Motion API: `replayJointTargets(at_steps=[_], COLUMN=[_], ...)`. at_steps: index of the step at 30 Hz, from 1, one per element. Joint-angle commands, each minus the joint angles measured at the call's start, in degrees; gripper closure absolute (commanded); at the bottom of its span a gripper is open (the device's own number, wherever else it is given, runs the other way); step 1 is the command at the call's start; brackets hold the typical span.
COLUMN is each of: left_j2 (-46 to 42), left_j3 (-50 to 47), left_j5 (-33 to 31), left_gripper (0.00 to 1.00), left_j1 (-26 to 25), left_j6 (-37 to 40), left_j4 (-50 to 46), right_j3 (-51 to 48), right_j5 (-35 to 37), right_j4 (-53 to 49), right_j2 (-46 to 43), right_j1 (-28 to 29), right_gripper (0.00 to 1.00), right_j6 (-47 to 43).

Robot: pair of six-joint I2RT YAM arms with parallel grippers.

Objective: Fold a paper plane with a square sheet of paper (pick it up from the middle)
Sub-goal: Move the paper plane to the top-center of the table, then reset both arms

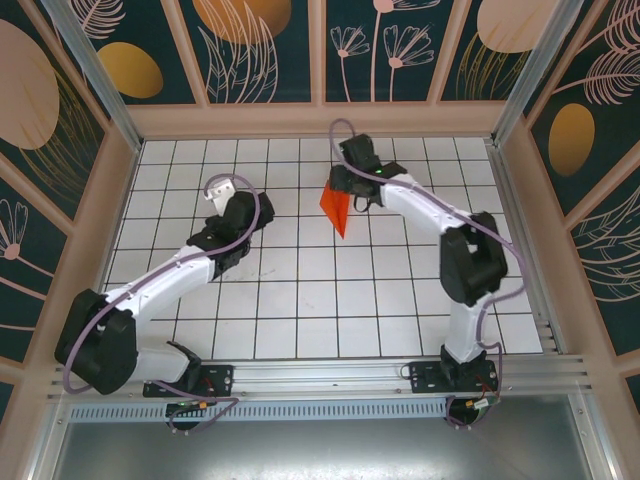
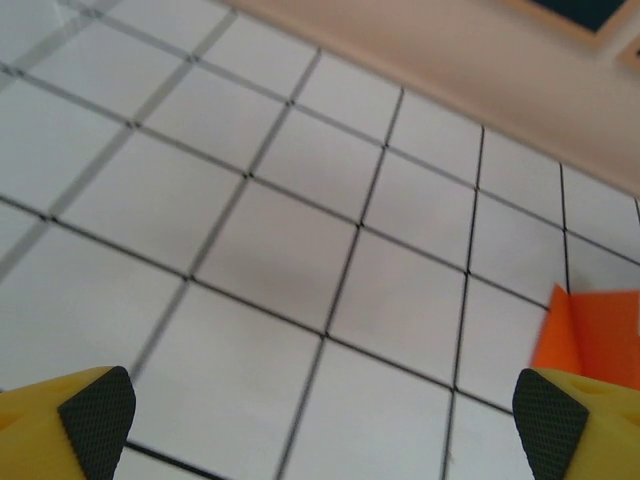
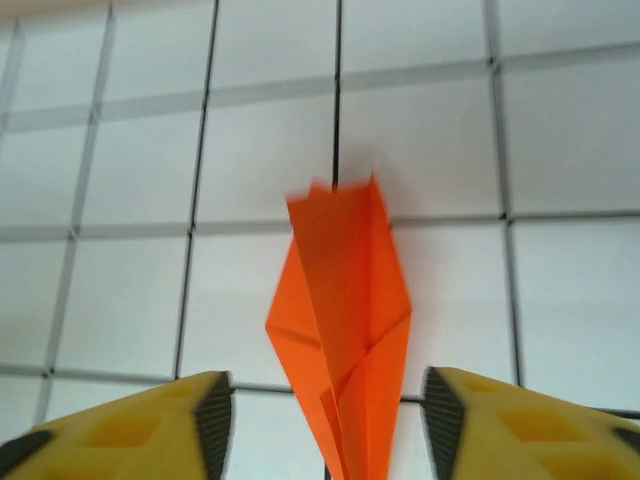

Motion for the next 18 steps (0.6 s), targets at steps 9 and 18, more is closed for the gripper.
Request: replayJointTargets(at_steps=[9, 18], left_j2=[-12.71, -13.93], left_j3=[-14.89, -29.63], left_j5=[-15.29, -11.72], left_gripper=[0.01, 0.01], left_j1=[10.52, 17.31], left_j6=[18.09, 26.6], left_j4=[17.57, 36.6], right_j3=[-33.63, -56.91], right_j5=[21.54, 24.05], right_j4=[25.34, 48.32], right_j2=[-27.19, -29.12], right_j1=[-15.41, -24.28], right_gripper=[0.01, 0.01], right_j6=[-5.51, -10.36])
